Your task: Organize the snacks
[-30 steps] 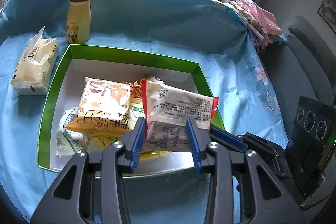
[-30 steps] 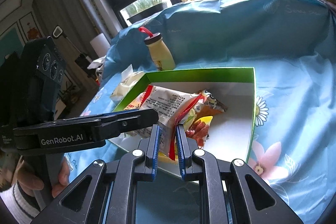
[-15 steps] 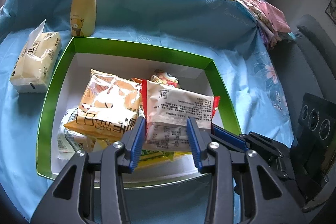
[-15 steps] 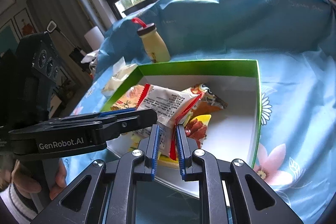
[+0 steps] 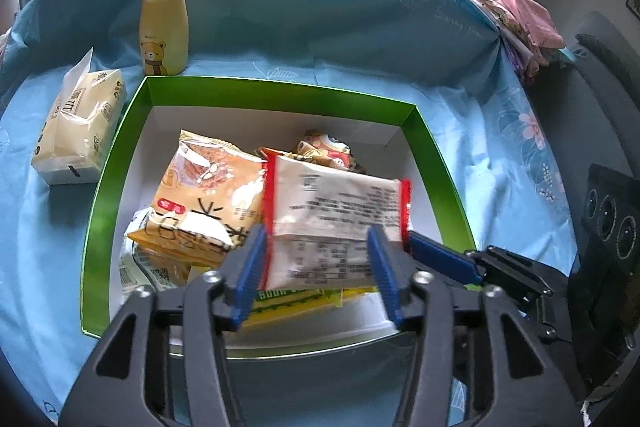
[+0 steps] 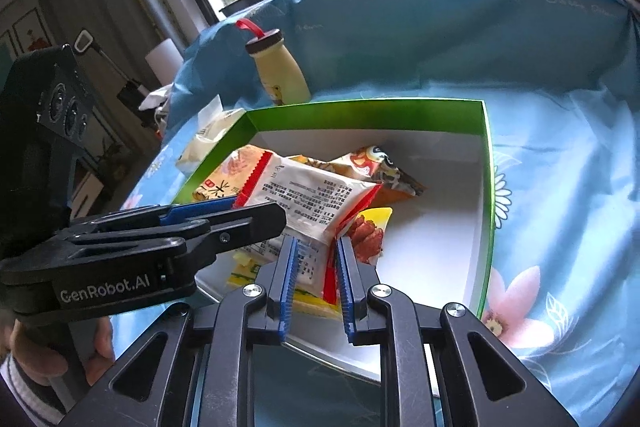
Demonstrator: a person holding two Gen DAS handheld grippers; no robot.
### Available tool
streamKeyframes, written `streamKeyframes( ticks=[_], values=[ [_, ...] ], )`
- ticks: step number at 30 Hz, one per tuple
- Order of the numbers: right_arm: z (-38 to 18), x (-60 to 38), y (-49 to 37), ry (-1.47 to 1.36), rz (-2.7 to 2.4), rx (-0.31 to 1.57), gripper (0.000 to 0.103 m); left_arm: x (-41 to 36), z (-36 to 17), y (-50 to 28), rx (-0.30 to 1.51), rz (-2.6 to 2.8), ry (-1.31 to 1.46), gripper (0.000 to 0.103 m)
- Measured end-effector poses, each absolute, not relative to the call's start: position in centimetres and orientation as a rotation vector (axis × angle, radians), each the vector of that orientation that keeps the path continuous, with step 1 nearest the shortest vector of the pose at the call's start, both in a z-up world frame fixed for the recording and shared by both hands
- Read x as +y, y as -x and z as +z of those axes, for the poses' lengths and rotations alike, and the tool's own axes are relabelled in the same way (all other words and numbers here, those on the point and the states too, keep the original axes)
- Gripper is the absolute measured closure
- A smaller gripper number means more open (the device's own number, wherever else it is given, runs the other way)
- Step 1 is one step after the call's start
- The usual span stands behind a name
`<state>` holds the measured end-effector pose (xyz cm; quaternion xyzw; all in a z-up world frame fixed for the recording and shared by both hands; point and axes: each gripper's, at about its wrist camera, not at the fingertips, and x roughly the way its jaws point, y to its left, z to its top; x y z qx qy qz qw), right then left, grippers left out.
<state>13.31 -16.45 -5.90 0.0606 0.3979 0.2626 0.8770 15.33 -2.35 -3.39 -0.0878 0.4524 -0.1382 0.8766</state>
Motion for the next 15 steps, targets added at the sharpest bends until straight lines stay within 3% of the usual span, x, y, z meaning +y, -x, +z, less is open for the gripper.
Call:
streamKeyframes(
  ticks=[3, 5, 9, 11, 13, 15],
  values=[
    [-5.9, -16.4, -13.4, -0.117, 0.534, 0.835, 0.078, -2.6, -3.1, -15.2, 0.934, -0.282, 0.164, 0.042],
    [-5.8, -16.4, -13.3, -0.111, 0.529, 0.837, 0.078, -2.7, -2.8, -15.0, 0.922, -0.272, 0.147, 0.030],
    [-5.5, -16.5, -12.9, -0.085, 0.504, 0.829, 0.076, -2.9, -2.0, -14.5, 0.899, -0.260, 0.116, 0.029],
    [-5.1, -16.5, -12.6, -0.076, 0.490, 0.822, 0.069, -2.9, -1.6, -14.1, 0.886, -0.241, 0.098, 0.026],
    [-4.6, -16.7, -12.1, -0.069, 0.472, 0.808, 0.055, -2.9, -1.3, -13.7, 0.874, -0.225, 0.078, 0.020],
    [-4.0, -16.8, -11.6, -0.062, 0.463, 0.789, 0.051, -2.9, -0.9, -13.2, 0.858, -0.215, 0.055, 0.018]
  ],
)
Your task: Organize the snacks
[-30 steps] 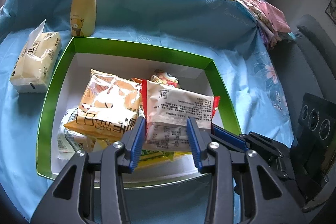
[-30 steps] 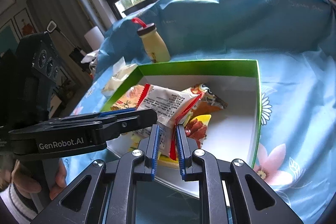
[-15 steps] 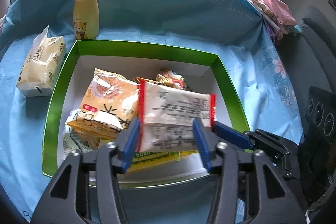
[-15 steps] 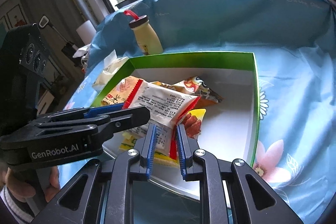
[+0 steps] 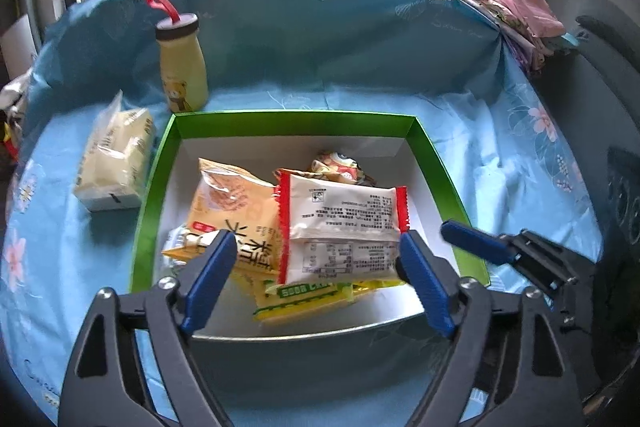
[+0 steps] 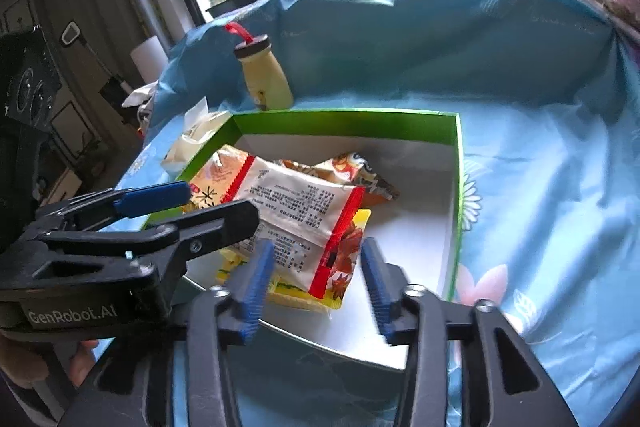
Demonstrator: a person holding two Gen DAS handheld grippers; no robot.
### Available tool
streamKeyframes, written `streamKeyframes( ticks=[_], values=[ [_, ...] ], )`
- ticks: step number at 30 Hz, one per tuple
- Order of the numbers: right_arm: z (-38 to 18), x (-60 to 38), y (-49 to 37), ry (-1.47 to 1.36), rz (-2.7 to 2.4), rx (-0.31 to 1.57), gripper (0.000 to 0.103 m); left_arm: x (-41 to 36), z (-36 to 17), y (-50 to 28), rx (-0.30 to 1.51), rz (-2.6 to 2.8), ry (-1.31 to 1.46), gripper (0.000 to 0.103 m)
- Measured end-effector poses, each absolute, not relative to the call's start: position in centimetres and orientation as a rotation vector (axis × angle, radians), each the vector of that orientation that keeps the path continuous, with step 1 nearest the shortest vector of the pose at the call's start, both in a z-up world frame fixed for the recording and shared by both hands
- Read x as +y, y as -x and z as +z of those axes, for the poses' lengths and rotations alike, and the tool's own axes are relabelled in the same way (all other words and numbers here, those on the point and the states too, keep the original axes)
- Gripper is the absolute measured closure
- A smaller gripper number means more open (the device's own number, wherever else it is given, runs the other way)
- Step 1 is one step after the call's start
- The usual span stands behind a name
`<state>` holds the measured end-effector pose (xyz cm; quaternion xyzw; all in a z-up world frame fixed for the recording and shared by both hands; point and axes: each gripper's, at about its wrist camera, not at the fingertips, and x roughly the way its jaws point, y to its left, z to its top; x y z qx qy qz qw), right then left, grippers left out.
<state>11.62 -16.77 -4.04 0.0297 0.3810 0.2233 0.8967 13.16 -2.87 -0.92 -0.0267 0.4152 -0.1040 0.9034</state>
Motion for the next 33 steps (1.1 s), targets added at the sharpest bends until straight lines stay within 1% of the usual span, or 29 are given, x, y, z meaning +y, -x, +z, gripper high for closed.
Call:
streamKeyframes(
  ticks=[5, 9, 11, 12, 13, 14, 16, 21, 24, 33],
  values=[
    [-3.0, -16.7, -10.7, -0.035, 0.437, 0.771, 0.048, -2.4, -0.1, -12.1, 0.840, -0.193, 0.036, 0.017],
    [-2.1, -16.4, -9.8, 0.003, 0.404, 0.752, 0.037, -1.9, 0.7, -11.1, 0.819, -0.163, 0.018, 0.015],
    [-1.6, -16.4, -9.2, 0.023, 0.378, 0.739, 0.037, -1.7, 1.2, -10.4, 0.816, -0.152, 0.017, 0.014],
    [-1.4, -16.5, -9.0, 0.028, 0.365, 0.736, 0.036, -1.5, 1.3, -10.2, 0.816, -0.145, 0.018, 0.013],
    [-1.1, -16.6, -8.7, 0.031, 0.348, 0.736, 0.034, -1.3, 1.5, -10.0, 0.814, -0.134, 0.019, 0.006],
    [-0.9, -16.7, -8.6, 0.031, 0.338, 0.736, 0.031, -1.1, 1.7, -9.7, 0.812, -0.125, 0.021, 0.001],
    [-0.6, -16.9, -8.3, 0.035, 0.315, 0.746, 0.017, -0.7, 2.4, -8.9, 0.810, -0.113, 0.023, 0.000],
    [0.7, -17.0, -7.2, 0.052, 0.270, 0.755, 0.015, 0.1, 3.3, -7.5, 0.829, -0.078, 0.039, 0.000],
    [1.5, -16.9, -6.7, 0.053, 0.260, 0.766, 0.011, 0.4, 3.7, -6.7, 0.841, -0.047, 0.033, 0.000],
    [3.3, -16.2, -5.5, 0.052, 0.281, 0.761, 0.011, 1.2, 4.4, -5.4, 0.893, -0.033, 0.047, 0.000]
  ],
)
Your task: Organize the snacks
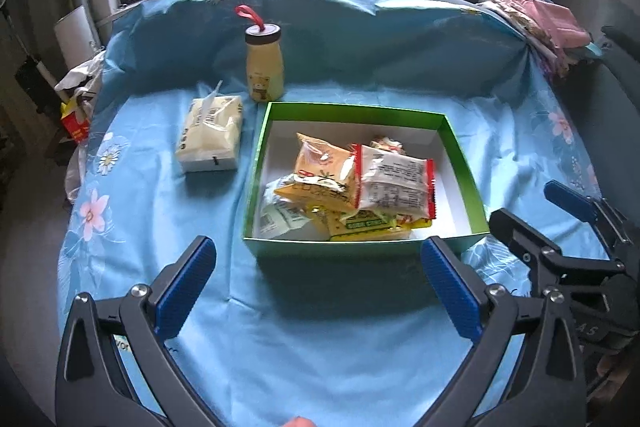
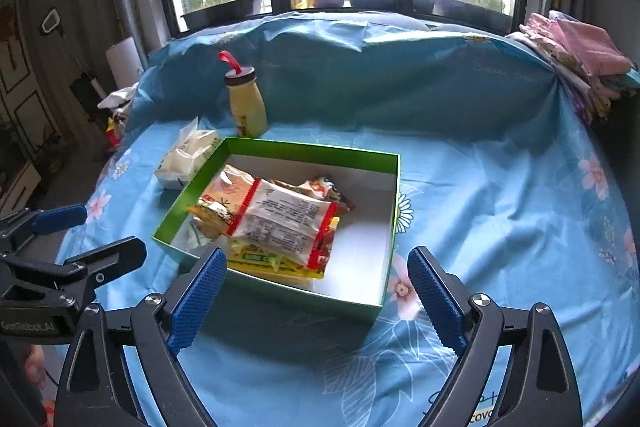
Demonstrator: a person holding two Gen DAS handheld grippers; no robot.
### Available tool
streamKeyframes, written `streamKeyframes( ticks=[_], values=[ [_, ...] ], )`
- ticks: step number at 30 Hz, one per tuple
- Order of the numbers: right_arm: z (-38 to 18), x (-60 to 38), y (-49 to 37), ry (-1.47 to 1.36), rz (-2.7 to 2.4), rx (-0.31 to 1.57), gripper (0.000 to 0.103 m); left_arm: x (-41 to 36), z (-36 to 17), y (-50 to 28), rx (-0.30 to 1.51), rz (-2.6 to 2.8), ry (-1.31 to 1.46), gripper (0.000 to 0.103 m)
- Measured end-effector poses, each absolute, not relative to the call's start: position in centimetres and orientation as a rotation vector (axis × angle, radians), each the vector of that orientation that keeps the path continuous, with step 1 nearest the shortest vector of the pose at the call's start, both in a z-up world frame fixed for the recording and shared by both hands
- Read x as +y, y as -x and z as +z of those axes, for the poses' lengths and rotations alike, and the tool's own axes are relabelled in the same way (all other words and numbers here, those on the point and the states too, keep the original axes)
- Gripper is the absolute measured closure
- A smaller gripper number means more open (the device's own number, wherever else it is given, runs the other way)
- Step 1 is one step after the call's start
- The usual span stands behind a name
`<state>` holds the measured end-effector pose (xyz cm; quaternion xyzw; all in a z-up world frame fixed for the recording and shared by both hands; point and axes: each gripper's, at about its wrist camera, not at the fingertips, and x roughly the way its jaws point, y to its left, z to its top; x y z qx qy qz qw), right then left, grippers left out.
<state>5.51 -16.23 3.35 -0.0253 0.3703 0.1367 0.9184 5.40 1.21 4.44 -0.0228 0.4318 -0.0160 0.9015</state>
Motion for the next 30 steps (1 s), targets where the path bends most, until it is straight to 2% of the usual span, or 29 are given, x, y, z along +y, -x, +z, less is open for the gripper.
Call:
streamKeyframes(
  ticks=[30],
  values=[
    [3.4, -15.3, -6.3, 0.058, 0.286, 0.798, 0.011, 2.5, 3.0, -6.9, 0.955, 0.075, 0.009, 0.000]
  ],
)
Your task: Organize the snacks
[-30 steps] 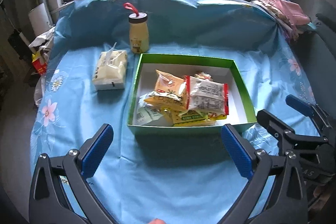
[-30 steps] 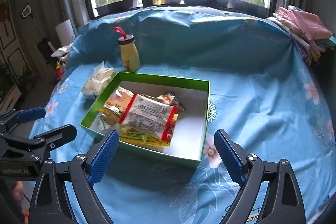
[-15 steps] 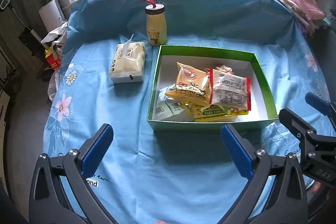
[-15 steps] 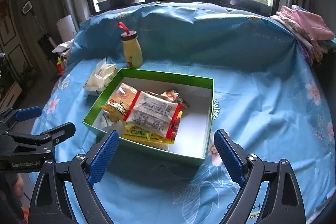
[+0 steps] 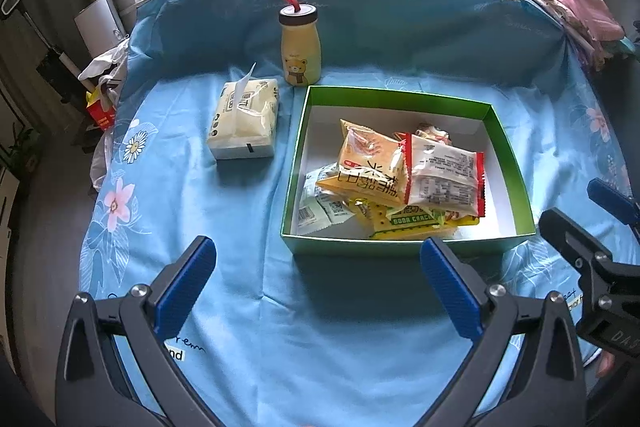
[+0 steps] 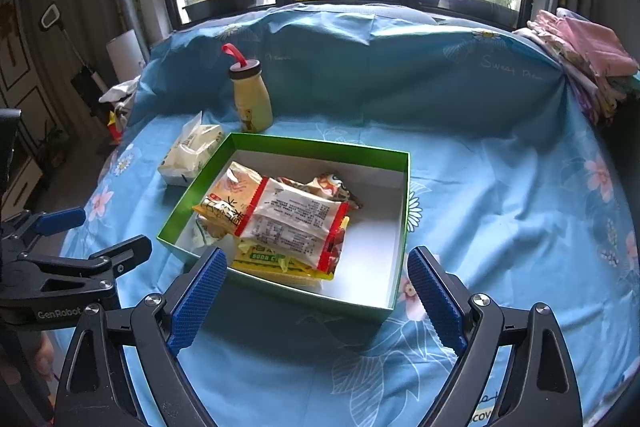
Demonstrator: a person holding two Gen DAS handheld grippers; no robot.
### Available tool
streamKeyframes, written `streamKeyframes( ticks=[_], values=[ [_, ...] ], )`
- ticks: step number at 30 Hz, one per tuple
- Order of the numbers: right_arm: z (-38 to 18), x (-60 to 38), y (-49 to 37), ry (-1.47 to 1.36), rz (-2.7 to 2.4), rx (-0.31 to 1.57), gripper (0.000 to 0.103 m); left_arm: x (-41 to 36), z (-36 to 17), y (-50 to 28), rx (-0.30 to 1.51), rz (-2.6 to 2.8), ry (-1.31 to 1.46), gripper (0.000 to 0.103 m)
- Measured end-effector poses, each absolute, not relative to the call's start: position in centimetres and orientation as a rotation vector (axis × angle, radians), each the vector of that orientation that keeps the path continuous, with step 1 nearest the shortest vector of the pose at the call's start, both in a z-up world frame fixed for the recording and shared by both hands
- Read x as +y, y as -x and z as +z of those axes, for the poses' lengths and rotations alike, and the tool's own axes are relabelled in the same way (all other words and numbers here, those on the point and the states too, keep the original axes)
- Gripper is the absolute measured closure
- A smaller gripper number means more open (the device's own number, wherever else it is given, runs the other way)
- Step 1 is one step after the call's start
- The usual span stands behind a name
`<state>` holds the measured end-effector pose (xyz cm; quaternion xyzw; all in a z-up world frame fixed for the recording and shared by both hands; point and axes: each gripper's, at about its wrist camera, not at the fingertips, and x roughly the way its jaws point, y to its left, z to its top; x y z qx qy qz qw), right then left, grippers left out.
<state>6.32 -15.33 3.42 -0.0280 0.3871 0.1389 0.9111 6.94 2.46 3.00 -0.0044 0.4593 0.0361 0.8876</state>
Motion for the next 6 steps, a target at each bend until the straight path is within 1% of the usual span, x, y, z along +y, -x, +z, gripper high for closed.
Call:
streamKeyframes(
  ticks=[6],
  values=[
    [3.39, -15.26, -6.44, 0.053, 0.293, 0.800, 0.011, 2.06, 3.34, -7.17, 0.939, 0.048, 0.028, 0.000]
  ],
)
